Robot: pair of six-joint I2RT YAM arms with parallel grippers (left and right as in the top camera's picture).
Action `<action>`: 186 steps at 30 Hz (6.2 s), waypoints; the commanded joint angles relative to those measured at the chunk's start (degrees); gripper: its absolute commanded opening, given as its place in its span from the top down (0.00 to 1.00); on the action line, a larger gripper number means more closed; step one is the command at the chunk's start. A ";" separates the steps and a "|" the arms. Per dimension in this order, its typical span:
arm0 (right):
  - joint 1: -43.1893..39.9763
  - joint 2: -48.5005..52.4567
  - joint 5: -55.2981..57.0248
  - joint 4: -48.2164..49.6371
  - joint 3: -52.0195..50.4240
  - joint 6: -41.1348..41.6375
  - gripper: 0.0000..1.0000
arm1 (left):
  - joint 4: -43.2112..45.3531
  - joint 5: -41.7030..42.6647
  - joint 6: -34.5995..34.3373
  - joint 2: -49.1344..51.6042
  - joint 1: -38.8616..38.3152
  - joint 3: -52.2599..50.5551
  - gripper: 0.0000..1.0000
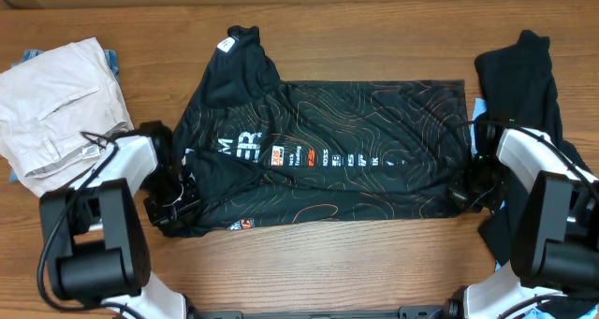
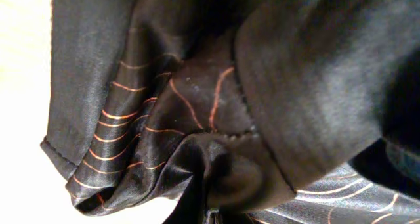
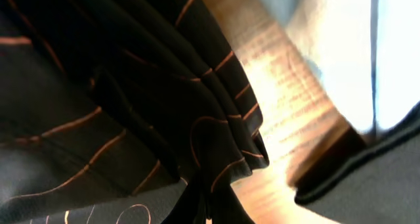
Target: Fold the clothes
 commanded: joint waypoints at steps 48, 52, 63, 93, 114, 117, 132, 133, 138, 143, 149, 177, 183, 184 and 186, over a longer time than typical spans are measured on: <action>0.22 -15.23 -25.05 10.82 11.19 -12.44 0.12 | 17.81 16.31 15.41 -18.86 0.74 7.06 0.07; 0.22 -15.23 -31.61 13.27 12.85 -14.14 0.01 | 26.73 15.89 21.33 -16.13 -2.73 9.81 0.04; 0.22 -15.23 -31.52 11.89 12.81 -14.16 0.04 | 40.39 14.40 22.64 1.01 -2.64 21.64 0.05; 0.22 -14.73 -28.59 13.60 12.81 -14.14 0.20 | 36.44 19.10 22.21 26.88 -3.06 36.30 0.96; 0.22 9.09 -20.98 51.06 12.81 -14.12 0.30 | 27.23 18.53 17.77 19.50 -1.84 36.30 0.96; 0.15 12.44 -19.74 53.07 12.81 -14.14 0.29 | 26.73 18.43 17.77 19.50 -1.84 36.30 0.96; 0.11 15.50 -10.91 57.37 12.81 -14.16 0.29 | 25.44 18.43 17.90 19.50 -1.90 36.30 0.96; 0.11 15.50 -10.91 57.57 12.81 -14.14 0.29 | 25.42 18.43 17.92 19.50 -1.90 36.30 0.96; 0.11 15.96 -10.91 58.29 12.81 -14.14 0.30 | 24.98 18.40 17.90 19.50 -1.90 36.30 0.96; 0.17 16.46 -10.95 58.03 12.81 -14.12 0.33 | 25.03 18.36 17.92 19.50 -1.90 36.30 0.96; 0.17 16.46 -10.99 58.66 12.81 -13.94 0.44 | 25.03 18.36 17.90 19.50 -1.90 36.30 0.96; 0.22 17.92 -10.64 56.17 13.22 -12.37 0.96 | 21.55 20.72 17.90 18.62 -1.75 36.33 0.96; 0.15 13.60 -9.22 47.25 16.79 -12.22 0.96 | 21.24 24.68 17.90 12.00 -0.11 36.33 0.96; 0.15 12.07 -9.11 44.54 18.25 -12.22 0.96 | 21.31 25.16 17.92 9.49 0.33 36.33 0.96; 0.15 10.16 -8.74 41.35 19.91 -12.22 0.96 | 20.83 25.11 17.97 6.73 0.44 36.30 0.96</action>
